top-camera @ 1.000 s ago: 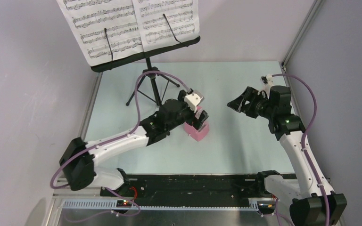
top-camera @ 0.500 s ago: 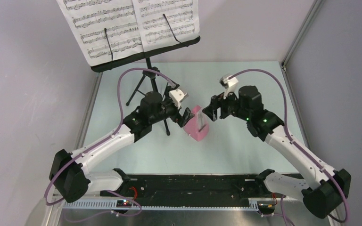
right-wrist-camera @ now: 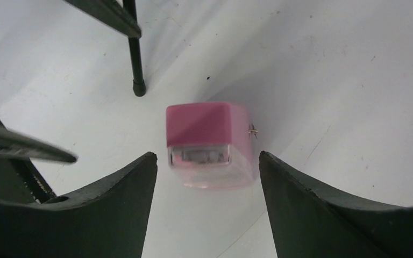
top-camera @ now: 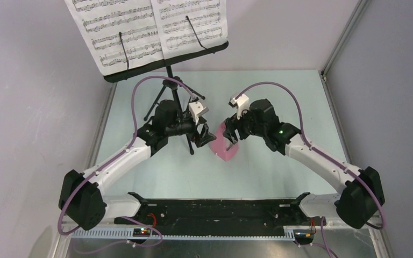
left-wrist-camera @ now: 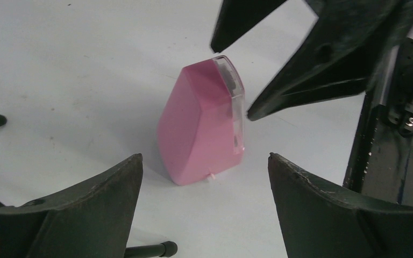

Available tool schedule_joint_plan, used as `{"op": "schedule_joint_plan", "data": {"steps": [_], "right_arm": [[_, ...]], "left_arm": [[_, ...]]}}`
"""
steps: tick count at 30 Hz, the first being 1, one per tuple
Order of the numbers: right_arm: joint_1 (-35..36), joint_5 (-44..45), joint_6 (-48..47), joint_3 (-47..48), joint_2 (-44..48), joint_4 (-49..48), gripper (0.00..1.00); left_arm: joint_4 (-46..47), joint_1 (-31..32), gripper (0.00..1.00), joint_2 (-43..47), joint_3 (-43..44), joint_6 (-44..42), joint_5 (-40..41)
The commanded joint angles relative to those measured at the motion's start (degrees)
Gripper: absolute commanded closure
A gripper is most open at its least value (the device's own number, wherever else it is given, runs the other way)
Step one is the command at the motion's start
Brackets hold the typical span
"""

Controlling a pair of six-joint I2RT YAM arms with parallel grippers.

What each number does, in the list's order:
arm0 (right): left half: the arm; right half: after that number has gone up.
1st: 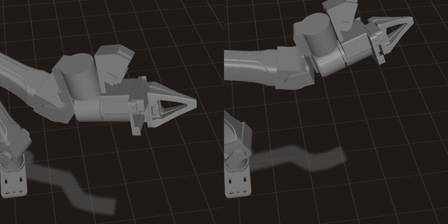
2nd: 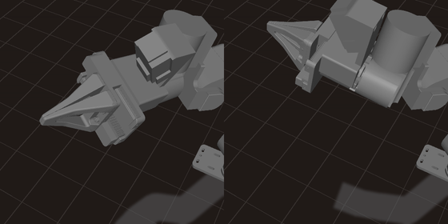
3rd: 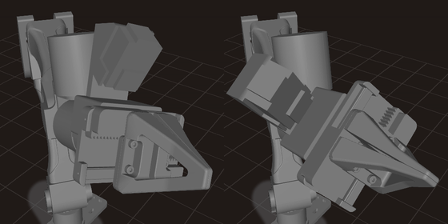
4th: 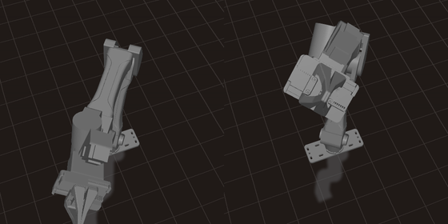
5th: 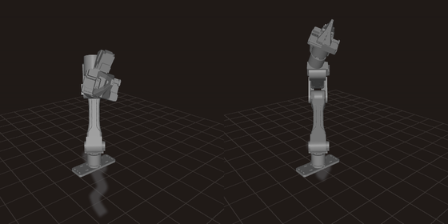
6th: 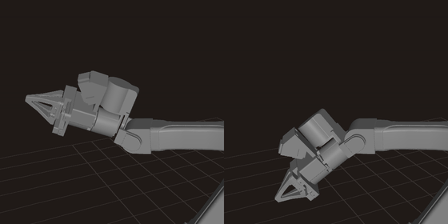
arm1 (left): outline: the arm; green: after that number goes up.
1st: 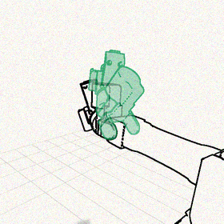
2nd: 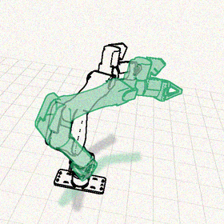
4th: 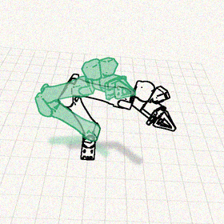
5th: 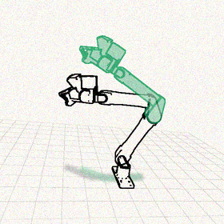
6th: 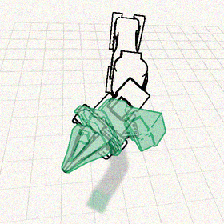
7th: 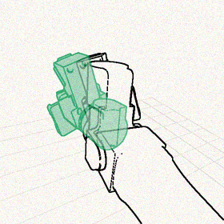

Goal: Set up the instrument practice props

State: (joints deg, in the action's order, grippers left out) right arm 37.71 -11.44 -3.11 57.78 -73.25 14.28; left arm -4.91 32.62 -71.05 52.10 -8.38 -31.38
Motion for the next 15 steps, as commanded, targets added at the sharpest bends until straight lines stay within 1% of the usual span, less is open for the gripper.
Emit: {"op": "schedule_joint_plan", "data": {"steps": [1, 4, 9, 11, 15], "right_arm": [[0.37, -1.24, -3.25, 3.44, -2.73, -5.28, 0.28], [0.38, -4.7, -5.69, 4.14, -3.97, -5.17, 0.33], [0.54, -6.95, -8.64, 5.42, -5.37, -3.1, 0.41], [0.56, -7.78, -9.14, 5.45, -5.48, -2.25, 0.41], [0.79, -7.93, -9.35, 5.42, -6.86, -1.29, 0.36]], "left_arm": [[-0.03, -0.94, 0.11, -0.25, 0.7, -3.25, -6.78], [-0.04, -2.13, 0.11, -1.4, 0.95, -4.36, -9.25], [-0.5, -4.54, 0.11, -2.93, 1.52, -6.56, -13.8], [-1.03, -5.33, 0.11, -3.71, 2.06, -7.33, -15.09], [-2.54, -6.23, 0.11, -5.48, 3.18, -8.27, -17.21]]}}
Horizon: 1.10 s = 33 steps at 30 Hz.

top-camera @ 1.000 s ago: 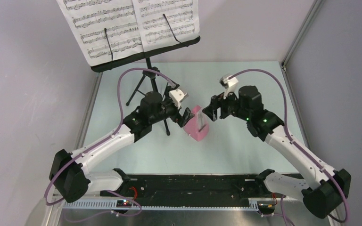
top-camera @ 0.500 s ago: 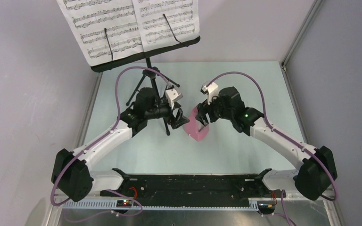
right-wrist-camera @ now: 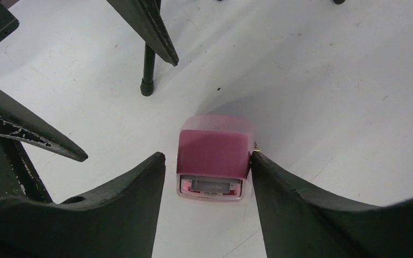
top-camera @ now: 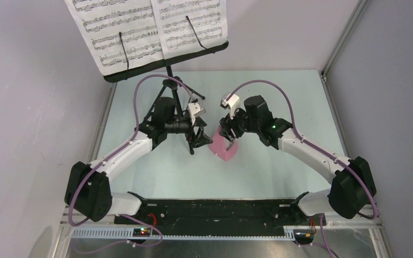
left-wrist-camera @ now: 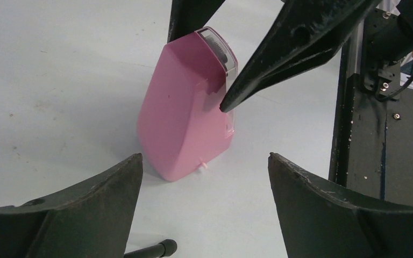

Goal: Set up the instrument practice props

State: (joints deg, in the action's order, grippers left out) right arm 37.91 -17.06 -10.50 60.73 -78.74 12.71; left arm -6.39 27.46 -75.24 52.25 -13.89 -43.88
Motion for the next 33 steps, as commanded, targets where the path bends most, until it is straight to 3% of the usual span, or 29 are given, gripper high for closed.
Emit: {"op": "schedule_joint_plan", "data": {"steps": [1, 6, 7, 10, 18, 26, 33], "right_arm": [[0.68, -2.15, -1.93, 2.46, -1.74, 0.23, 0.35], [1.01, -3.22, -1.38, 2.48, -3.79, -1.52, 0.34], [1.02, -3.58, -1.32, 2.52, -3.84, -1.87, 0.39], [1.02, -5.27, -1.53, 2.5, -3.54, -1.51, 0.67], [2.14, -7.73, -3.09, 4.22, 2.72, 7.19, 0.97], [3.19, -9.62, -2.49, 4.46, 8.65, 10.55, 1.0], [3.78, -9.98, -1.34, 4.43, 10.27, 8.03, 1.0]], "left_arm": [[-1.34, -1.13, 0.11, -1.79, 3.21, -2.86, -4.98], [-1.76, -1.33, 0.11, -2.71, 3.26, -3.64, -6.54], [-1.77, -1.3, 0.11, -2.84, 3.32, -4.07, -6.6], [-2.14, -1.4, 0.11, -4.16, 3.92, -4.63, -7.16], [-2.84, -2.56, 0.11, -7.51, 4.59, -6.09, -7.41], [-2.84, -2.17, 0.1, -7.85, 5.98, -4.73, -15.44], [-2.75, 1.33, 0.07, -2.92, 1.84, -4.94, -17.35]]}}
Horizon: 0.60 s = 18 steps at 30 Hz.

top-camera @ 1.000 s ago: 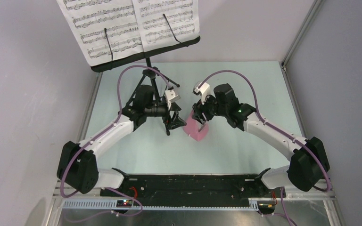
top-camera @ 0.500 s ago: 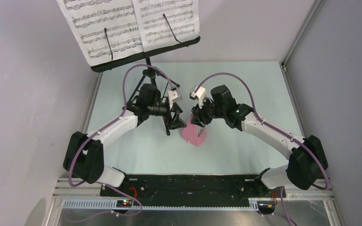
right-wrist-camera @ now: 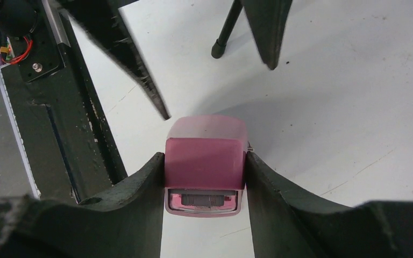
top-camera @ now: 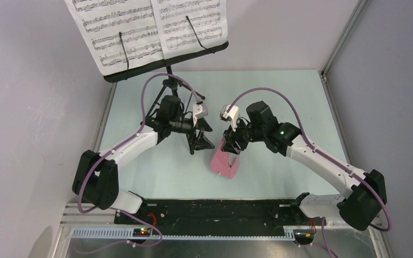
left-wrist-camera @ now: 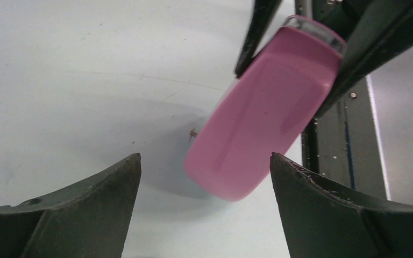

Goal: Set up the instrument practice props

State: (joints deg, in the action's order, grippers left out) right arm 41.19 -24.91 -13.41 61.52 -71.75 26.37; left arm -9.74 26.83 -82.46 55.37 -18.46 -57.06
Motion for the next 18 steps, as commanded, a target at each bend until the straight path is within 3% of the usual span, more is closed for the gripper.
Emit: {"op": "schedule_joint_plan", "data": {"steps": [1, 8, 18], "right_arm": [[0.65, -2.41, 1.42, 3.63, 4.07, -5.85, 1.0], [2.04, -6.01, 0.04, 7.45, 6.61, -2.66, 1.0], [4.6, -8.47, -0.69, 12.42, 7.52, -0.56, 1.0]], "left_arm": [[0.6, 2.33, 0.07, 4.7, -1.99, -0.34, -4.1], [0.59, 4.56, 0.08, 10.1, -2.85, 2.43, -8.64], [0.49, 5.32, 0.07, 8.36, -0.77, 1.65, -1.83]]}}
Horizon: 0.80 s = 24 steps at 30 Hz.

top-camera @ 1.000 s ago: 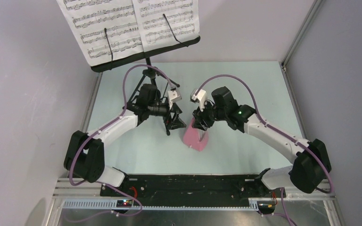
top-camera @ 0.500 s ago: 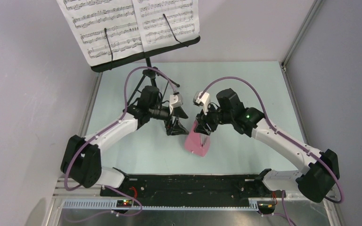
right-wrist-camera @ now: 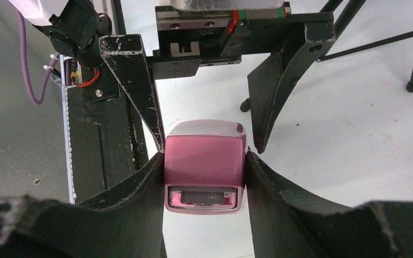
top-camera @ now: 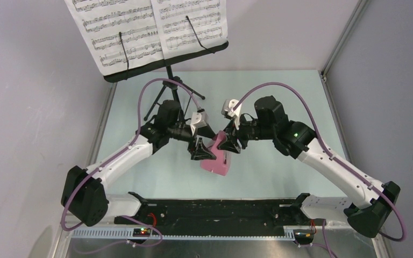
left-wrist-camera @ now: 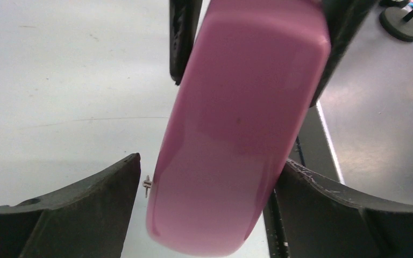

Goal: Set up the instrument practice props

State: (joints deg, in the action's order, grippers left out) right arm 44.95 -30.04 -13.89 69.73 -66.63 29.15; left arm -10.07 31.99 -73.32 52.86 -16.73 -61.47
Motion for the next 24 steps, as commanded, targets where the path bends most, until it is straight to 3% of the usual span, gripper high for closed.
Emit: {"op": "schedule_joint_plan", "data": {"steps": [1, 12, 18, 20, 24], "right_arm": [[0.93, -3.57, -0.19, 4.3, 2.44, -3.37, 1.0], [2.18, -5.16, -2.84, 5.34, 0.17, -4.04, 1.0], [2.71, -4.76, -4.38, 5.34, -1.12, -3.36, 1.0], [2.84, -4.87, -4.42, 5.37, -1.4, -3.58, 1.0], [2.9, -5.19, -4.38, 5.83, -1.78, -3.22, 1.0]], "left_arm": [[0.85, 0.15, 0.08, -1.13, 1.99, -0.07, 2.23], [0.93, 0.76, 0.07, -3.5, 5.13, 2.92, -6.27], [0.88, 1.05, 0.06, -4.21, 5.29, 3.05, -6.5], [0.92, 1.84, 0.1, -5.57, 5.81, 3.18, -6.77], [0.92, 1.98, 0.39, -6.75, 6.05, 2.96, -5.96]]}}
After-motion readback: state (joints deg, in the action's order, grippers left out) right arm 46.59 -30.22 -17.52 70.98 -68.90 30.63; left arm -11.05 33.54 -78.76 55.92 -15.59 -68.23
